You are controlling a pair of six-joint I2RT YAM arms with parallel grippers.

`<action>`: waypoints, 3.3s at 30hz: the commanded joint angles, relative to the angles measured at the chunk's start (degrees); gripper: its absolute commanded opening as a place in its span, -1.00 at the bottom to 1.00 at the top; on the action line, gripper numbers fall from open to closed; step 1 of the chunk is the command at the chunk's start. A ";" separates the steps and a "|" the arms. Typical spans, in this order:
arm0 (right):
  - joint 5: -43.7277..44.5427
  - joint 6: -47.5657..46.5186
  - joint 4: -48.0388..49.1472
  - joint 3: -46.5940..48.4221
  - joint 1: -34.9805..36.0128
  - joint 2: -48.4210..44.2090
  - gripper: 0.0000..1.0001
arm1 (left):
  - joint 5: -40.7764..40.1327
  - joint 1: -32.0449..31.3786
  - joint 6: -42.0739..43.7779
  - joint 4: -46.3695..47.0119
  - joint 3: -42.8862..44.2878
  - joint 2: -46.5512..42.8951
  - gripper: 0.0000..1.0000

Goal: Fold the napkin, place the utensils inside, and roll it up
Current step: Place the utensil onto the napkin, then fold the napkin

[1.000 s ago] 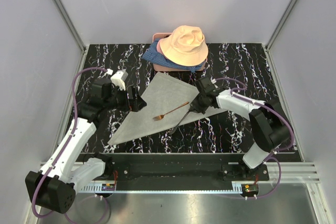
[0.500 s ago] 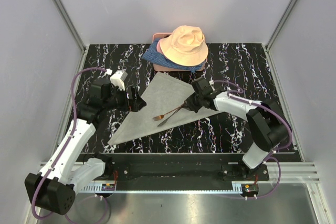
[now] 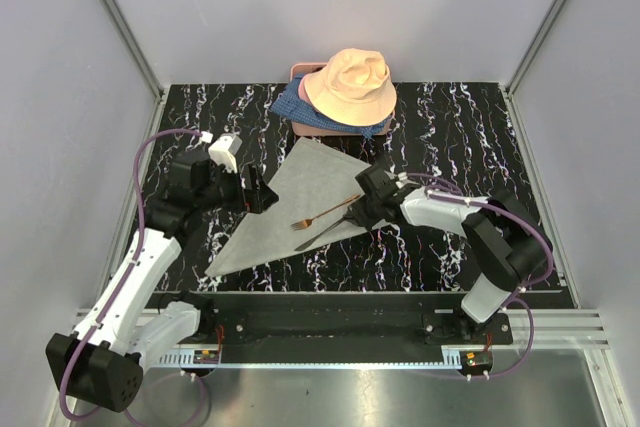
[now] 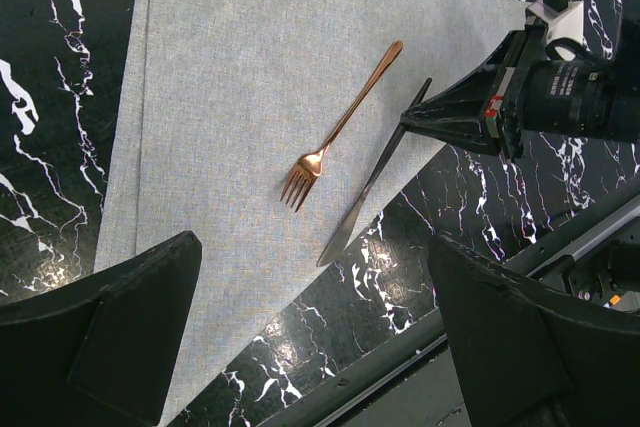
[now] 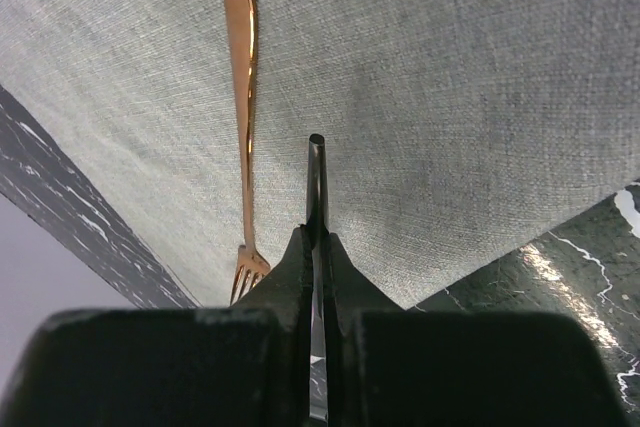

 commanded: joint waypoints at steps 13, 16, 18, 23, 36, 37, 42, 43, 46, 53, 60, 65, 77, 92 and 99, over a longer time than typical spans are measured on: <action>6.28 9.05 4.53 -3.81 1.77 -2.80 -1.00 | -0.25 -0.62 0.38 1.26 0.05 -1.47 0.97; 7.25 9.84 4.53 -4.33 1.86 -3.32 -1.00 | -0.34 -0.71 0.30 1.26 0.05 -1.47 0.97; 7.95 10.02 4.62 -4.68 1.77 -3.68 -1.00 | -0.43 -0.71 0.30 1.26 0.05 -1.38 0.97; 9.01 12.83 6.55 -6.88 1.95 -4.65 -1.00 | -0.43 -0.80 0.30 1.17 0.05 -1.38 0.97; 9.98 13.10 8.58 -6.53 1.86 -2.80 -1.00 | -0.69 -1.06 0.38 1.08 0.05 -1.29 0.97; 9.80 13.10 8.58 -6.70 1.95 -2.71 -1.00 | -0.69 -1.06 0.38 1.08 0.05 -1.20 0.97; 9.01 13.89 8.58 -7.67 1.95 -2.89 -0.53 | -0.78 -1.06 0.47 1.08 0.05 -1.03 0.97; 8.83 13.89 8.66 -7.85 1.86 -3.06 -0.42 | -0.86 -1.06 0.38 1.08 0.05 -1.03 0.97; 9.53 13.02 8.49 -8.38 1.95 -4.64 -0.18 | -1.30 -1.06 0.38 1.08 -0.04 -1.03 0.97; 16.91 -0.41 4.80 -5.75 1.77 -11.41 -0.02 | -1.22 -1.06 0.91 1.17 0.22 -0.50 0.97; 7.98 -26.93 4.36 -3.10 -10.50 -15.54 0.03 | -2.18 -0.97 1.61 3.80 -0.65 -2.60 0.97; -3.63 -38.83 1.03 -2.93 -25.01 -16.69 0.04 | -3.94 -1.06 1.96 6.09 -1.10 -3.93 0.97; -3.38 -51.07 -10.84 -5.12 -42.39 -27.05 0.15 | -4.55 -0.97 6.18 5.74 7.69 -0.41 0.97; -9.54 -52.02 -7.86 -7.85 -49.47 -19.07 -0.09 | -7.63 -0.97 8.29 5.48 3.39 -1.29 0.97; -11.91 -53.08 -3.03 -8.82 -49.47 -15.46 -0.09 | -7.02 -0.97 8.21 5.30 3.30 -0.76 0.97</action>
